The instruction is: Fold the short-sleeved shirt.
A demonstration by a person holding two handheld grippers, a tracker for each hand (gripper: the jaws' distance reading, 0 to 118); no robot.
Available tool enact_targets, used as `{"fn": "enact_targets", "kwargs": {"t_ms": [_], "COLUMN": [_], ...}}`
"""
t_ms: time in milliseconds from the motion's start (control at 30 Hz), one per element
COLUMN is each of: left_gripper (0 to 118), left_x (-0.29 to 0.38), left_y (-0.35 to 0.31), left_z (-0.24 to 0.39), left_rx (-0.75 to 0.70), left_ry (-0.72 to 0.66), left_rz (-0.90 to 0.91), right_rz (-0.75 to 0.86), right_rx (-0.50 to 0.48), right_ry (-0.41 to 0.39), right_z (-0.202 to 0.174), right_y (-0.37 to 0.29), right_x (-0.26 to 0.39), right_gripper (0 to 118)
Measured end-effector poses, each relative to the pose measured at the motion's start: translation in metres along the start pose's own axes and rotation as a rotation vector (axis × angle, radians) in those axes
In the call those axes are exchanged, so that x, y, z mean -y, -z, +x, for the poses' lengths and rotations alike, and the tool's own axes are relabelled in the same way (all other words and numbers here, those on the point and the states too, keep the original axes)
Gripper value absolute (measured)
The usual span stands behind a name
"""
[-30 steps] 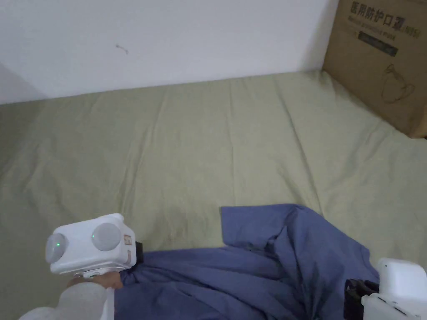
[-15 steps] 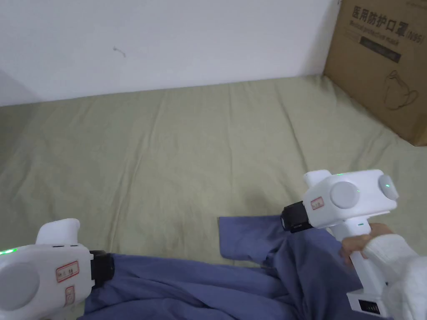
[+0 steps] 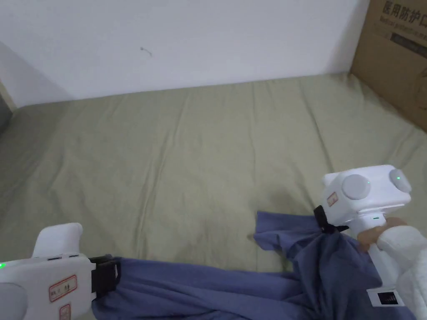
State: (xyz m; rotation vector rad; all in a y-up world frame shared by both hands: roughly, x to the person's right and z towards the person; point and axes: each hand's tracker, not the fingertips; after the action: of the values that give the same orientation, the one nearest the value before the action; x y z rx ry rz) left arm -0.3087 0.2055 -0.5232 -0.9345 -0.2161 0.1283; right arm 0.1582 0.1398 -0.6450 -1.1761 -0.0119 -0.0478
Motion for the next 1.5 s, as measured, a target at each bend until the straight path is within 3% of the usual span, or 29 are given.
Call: {"fn": "enact_targets", "kwargs": {"t_ms": [133, 367, 467, 600, 867, 1000, 1233, 1367, 1500], "left_gripper": [7, 7, 7, 7, 7, 7, 7, 7, 7], "left_x": [-0.011, -0.065, -0.099, -0.152, -0.269, -0.317, -0.372, -0.391, -0.396], "left_y": [-0.027, -0.081, -0.101, -0.13, -0.149, -0.149, -0.166, -0.189, -0.214], "left_z": [-0.011, -0.025, -0.026, -0.005, 0.002, 0.003, -0.005, -0.005, 0.005], "left_rx": [-0.047, -0.101, -0.1, -0.159, -0.24, -0.277, -0.289, -0.305, -0.3], "left_ry": [0.013, 0.02, 0.008, 0.09, 0.087, 0.116, 0.082, 0.099, 0.104], "left_rz": [0.045, 0.157, 0.196, 0.279, 0.382, 0.41, 0.483, 0.552, 0.588], "right_rz": [0.127, 0.334, 0.392, 0.453, 0.508, 0.512, 0.635, 0.737, 0.771], "right_rx": [-0.088, -0.034, -0.106, -0.048, -0.108, -0.121, -0.108, -0.16, -0.12], "right_ry": [0.127, 0.185, 0.233, 0.176, 0.303, 0.331, 0.301, 0.337, 0.307], "right_z": [0.027, 0.072, 0.082, 0.058, 0.048, 0.033, 0.011, 0.008, -0.008], "right_y": [-0.073, -0.21, -0.256, -0.293, -0.328, -0.349, -0.411, -0.455, -0.484], "right_x": [-0.008, -0.029, -0.039, -0.063, -0.152, -0.186, -0.238, -0.255, -0.261], "right_gripper": [1, 1, 1, 1, 1, 1, 1, 1, 1]}}
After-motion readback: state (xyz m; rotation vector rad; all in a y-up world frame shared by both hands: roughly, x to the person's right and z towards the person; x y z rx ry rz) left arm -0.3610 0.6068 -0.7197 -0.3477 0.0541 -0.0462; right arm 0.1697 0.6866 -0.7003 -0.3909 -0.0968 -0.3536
